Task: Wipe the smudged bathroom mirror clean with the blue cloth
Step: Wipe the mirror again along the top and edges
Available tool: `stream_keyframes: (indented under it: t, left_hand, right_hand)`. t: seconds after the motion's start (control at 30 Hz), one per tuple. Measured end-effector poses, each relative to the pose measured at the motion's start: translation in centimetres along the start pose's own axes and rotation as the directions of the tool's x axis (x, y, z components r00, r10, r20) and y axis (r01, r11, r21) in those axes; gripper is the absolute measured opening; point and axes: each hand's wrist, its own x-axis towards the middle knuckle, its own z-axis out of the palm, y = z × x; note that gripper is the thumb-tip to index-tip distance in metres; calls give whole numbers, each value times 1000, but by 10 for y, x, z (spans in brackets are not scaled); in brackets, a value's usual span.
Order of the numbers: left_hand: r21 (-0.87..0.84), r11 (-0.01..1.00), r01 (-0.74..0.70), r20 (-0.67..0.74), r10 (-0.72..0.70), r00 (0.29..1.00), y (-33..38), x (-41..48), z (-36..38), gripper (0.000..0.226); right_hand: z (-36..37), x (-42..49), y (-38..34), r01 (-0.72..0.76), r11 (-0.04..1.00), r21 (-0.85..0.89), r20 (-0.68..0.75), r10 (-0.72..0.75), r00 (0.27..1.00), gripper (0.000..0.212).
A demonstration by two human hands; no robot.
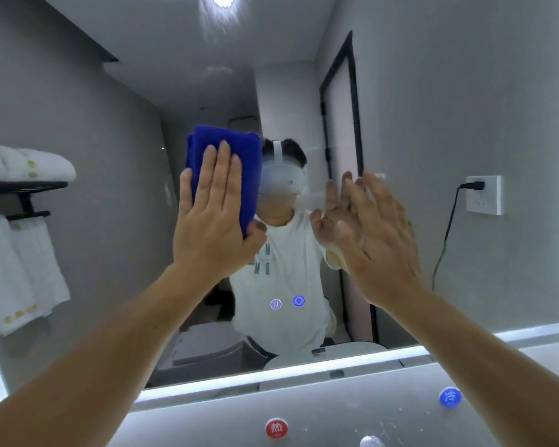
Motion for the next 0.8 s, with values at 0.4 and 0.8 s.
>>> stream_keyframes:
  t: [0.4, 0.8]
  left_hand:
    - [-78, 967, -244, 71, 250, 966, 13, -144, 8, 88]
    - [-57, 974, -220, 259, 227, 939, 38, -257, 20, 85]
  right_hand:
    - [1, -39, 1, -8, 1000, 8, 70, 7, 998, 56]
    - [-2, -65, 20, -131, 991, -15, 137, 132, 982, 66]
